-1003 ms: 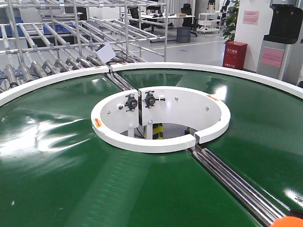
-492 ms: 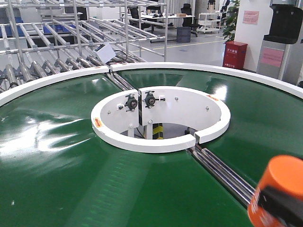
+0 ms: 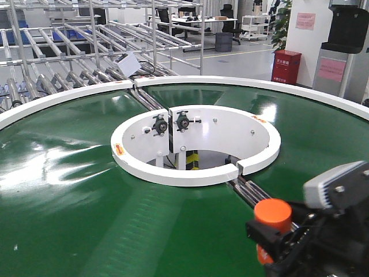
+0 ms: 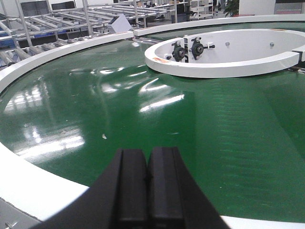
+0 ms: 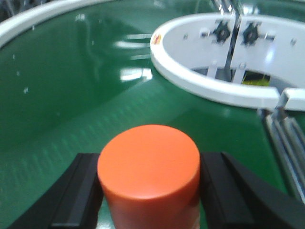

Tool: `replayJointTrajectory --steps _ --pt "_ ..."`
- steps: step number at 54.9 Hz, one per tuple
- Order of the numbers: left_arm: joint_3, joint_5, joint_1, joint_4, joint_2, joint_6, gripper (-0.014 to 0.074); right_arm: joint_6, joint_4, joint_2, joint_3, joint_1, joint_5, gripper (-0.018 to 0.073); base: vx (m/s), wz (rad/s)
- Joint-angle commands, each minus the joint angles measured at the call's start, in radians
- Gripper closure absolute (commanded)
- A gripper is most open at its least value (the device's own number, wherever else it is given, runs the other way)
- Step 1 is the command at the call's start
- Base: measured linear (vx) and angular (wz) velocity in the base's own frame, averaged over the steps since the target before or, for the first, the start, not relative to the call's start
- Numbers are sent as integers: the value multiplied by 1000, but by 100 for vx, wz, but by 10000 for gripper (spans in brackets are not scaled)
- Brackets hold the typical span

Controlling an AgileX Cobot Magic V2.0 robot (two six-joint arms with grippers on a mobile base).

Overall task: Grab orange capacitor from left shelf to right conveyor
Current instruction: 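Extend the right gripper over the green belt and lower the cylinder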

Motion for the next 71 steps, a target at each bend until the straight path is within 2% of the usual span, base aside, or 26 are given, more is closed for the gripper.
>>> replayJointTrajectory --steps 1,8,9,12,16,20,26,30,45,47,51,56,62,67,71 --pt "32 -83 -6 -4 -12 -2 602 -106 112 33 -35 -1 -51 232 0 0" --pt "32 -83 -6 -4 -12 -2 602 -297 287 88 -69 -1 -18 232 0 0" --pt "32 -83 -6 -4 -12 -2 602 -338 344 96 -76 -1 -3 232 0 0" --pt "32 -83 -6 -4 -12 -2 602 -424 420 110 -86 -1 17 232 0 0" --pt "32 -83 -6 -4 -12 -2 602 -598 558 132 -90 -1 31 232 0 0" --pt "32 -83 -6 -4 -12 -2 602 -722 684 152 -90 -1 35 232 0 0" --pt "32 -83 -6 -4 -12 -2 602 -863 834 180 -90 -1 80 232 0 0" --pt "32 -83 -6 -4 -12 -2 602 -905 889 194 -90 -1 115 232 0 0" --pt "32 -83 -6 -4 -12 -2 602 -948 889 239 -89 -2 138 232 0 0" --pt "32 -83 -6 -4 -12 -2 602 -946 871 252 -89 -2 145 232 0 0" --pt "32 -83 -6 -4 -12 -2 602 -918 774 276 -89 -2 175 232 0 0" --pt "32 -83 -6 -4 -12 -2 602 -794 672 302 -90 -2 163 232 0 0" --pt "32 -83 -6 -4 -12 -2 602 -657 563 301 -91 -2 76 232 0 0" --pt "32 -83 -6 -4 -12 -2 602 -483 452 289 -103 -2 46 232 0 0" --pt "32 -83 -6 -4 -12 -2 602 -278 284 285 -105 1 -22 232 0 0"
